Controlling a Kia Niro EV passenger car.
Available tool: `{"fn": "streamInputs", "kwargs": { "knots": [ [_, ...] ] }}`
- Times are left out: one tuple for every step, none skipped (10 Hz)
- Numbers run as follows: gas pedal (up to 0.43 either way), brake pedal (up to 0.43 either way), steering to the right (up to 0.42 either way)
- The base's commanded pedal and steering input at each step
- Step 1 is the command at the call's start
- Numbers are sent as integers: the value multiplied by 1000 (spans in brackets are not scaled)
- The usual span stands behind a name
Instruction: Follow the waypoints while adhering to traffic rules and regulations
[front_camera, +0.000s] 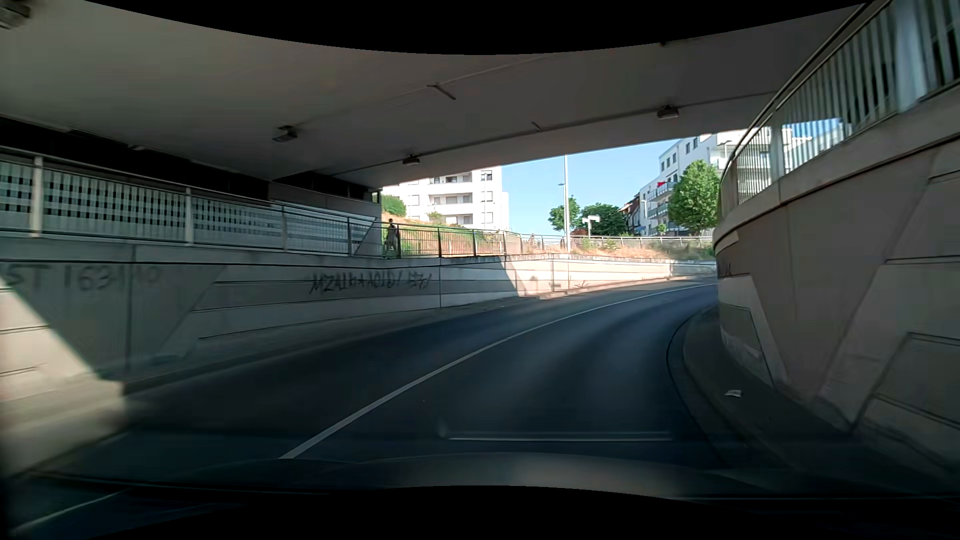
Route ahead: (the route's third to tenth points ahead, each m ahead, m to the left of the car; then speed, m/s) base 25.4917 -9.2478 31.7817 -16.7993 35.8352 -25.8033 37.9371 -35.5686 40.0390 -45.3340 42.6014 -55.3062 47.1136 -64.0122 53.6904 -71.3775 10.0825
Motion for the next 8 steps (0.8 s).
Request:
{"fn": "streamInputs", "kwargs": {
  "knots": [
    [0,0,128],
    [0,0,128],
    [0,0,128],
    [0,0,128],
    [0,0,128],
    [0,0,128],
    [0,0,128],
    [0,0,128]
  ]
}}
